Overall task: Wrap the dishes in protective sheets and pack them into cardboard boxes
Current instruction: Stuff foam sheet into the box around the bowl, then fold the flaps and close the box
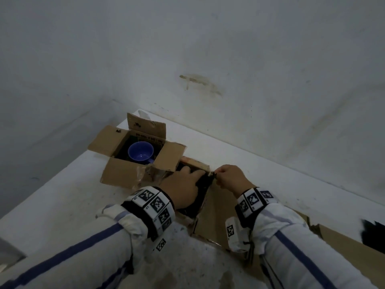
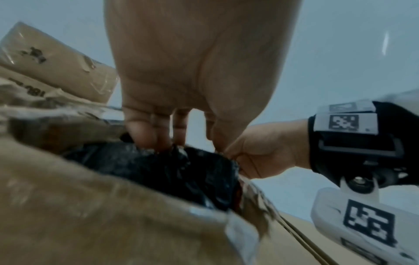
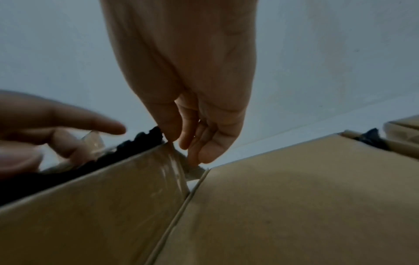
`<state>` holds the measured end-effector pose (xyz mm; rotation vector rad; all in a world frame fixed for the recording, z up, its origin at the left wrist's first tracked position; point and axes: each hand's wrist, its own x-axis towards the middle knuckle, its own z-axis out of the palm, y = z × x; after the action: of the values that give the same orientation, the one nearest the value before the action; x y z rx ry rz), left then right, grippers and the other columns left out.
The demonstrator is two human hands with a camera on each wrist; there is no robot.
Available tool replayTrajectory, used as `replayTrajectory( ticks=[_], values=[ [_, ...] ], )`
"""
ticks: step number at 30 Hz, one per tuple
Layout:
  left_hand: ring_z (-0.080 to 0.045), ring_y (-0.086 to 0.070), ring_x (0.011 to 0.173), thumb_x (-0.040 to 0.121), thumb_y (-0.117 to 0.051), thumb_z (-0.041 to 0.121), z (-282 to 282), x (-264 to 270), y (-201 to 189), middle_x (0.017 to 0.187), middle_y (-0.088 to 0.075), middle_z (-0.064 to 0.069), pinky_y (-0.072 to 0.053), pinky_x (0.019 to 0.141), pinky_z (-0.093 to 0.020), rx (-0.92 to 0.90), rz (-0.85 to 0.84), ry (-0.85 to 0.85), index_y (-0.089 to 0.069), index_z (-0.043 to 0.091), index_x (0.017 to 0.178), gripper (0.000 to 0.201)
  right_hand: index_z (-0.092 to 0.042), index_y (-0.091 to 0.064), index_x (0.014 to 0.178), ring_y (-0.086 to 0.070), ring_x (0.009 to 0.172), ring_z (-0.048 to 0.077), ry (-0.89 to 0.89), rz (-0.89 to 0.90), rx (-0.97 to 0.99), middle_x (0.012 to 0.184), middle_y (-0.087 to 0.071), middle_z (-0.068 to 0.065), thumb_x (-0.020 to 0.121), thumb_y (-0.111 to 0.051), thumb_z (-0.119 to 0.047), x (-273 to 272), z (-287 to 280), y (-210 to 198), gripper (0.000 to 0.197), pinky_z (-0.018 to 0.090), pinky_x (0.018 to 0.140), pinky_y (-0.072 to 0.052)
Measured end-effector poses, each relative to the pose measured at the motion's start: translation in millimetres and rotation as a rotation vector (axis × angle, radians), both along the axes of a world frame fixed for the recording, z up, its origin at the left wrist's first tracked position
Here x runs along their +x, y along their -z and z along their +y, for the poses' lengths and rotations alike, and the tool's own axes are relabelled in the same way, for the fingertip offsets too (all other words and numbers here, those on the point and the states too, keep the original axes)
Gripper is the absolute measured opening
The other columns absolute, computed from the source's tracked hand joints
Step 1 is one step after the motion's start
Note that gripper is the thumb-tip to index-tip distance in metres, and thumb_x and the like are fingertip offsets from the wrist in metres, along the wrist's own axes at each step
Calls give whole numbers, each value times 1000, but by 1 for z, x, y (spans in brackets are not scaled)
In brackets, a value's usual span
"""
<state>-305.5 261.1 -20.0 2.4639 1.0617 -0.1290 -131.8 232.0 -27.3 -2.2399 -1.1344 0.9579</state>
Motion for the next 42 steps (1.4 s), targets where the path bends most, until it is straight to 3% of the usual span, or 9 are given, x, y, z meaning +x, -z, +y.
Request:
replayTrajectory(
  ticks=[5, 8, 11, 16, 21, 24, 28, 34, 42],
  values=[
    [-28, -47, 105, 96, -44, 43, -8, 9, 13, 129, -35, -10, -49, 81, -38, 107, -22, 46, -28, 27, 145, 55, -8, -54, 77, -57, 76, 28, -52, -108, 4, 77, -57, 10, 86, -53, -18, -8, 11, 3, 13, 40, 74, -51],
    [-28, -43, 113, 93, -48, 42, -6, 9, 16, 140, -33, -5, -44, 87, -39, 270, 6, 86, -42, 21, 134, 46, -10, -45, 86, -50, 71, 22, -148, -185, -53, 73, -49, 2, 83, -59, -23, -13, 9, 3, 19, 27, 55, -38],
    [-27, -39, 120, 93, -46, 40, -6, 10, 21, 147, -34, 2, -33, 94, -39, 386, 44, 175, -45, 21, 133, 44, -13, -43, 81, -47, 74, 21, -166, -190, -100, 74, -45, 1, 83, -61, -22, -11, 14, 8, 20, 24, 54, -34],
    [-26, -14, 144, 100, -31, 41, 1, 12, 30, 157, -22, 4, -15, 113, -48, 224, 152, 179, -27, 23, 147, 51, -16, -54, 68, -54, 75, 22, 50, 214, -72, 80, -56, 7, 81, -59, -7, 1, 22, 8, 17, 34, 76, -49],
    [-23, -4, 147, 101, -28, 39, 2, 11, 34, 159, -14, 4, -9, 117, -44, 112, 123, 172, -19, 21, 150, 53, -1, -63, 85, -55, 59, 16, 144, 538, 116, 70, -59, 5, 82, -44, 10, -11, 25, 4, 23, 21, 54, -41],
    [-22, -2, 147, 101, -27, 38, 1, 9, 37, 159, -13, 5, -6, 117, -43, 89, 107, 174, -17, 22, 150, 53, -6, -60, 90, -60, 68, 20, 300, 602, 203, 83, -66, 10, 88, -47, 8, -10, 31, 5, 20, 22, 50, -44],
    [-22, -1, 147, 101, -27, 38, -1, 10, 39, 159, -12, 6, -5, 118, -44, 79, 101, 170, -16, 23, 151, 53, -14, -40, 120, -63, 83, 28, 352, 556, 200, 106, -63, 19, 85, -55, 3, -3, 35, 7, 42, 34, 64, -50],
    [-23, -5, 147, 100, -36, 37, 4, 6, 31, 158, -17, 5, -10, 117, -44, 29, 50, 182, -25, 23, 149, 52, -14, -62, 93, -58, 72, 18, 75, 355, 218, 89, -65, 7, 82, -58, -1, -5, 24, -13, 18, 30, 67, -48],
    [-18, -48, 120, 91, -55, 12, 3, -27, 19, 128, -51, -5, -32, 98, -16, 17, -375, -163, -57, 11, 127, 35, -17, -67, 106, -57, 91, 14, -249, -16, 258, 95, -64, -1, 89, -61, -27, -19, -8, -22, 21, 26, 81, -44]
  ],
)
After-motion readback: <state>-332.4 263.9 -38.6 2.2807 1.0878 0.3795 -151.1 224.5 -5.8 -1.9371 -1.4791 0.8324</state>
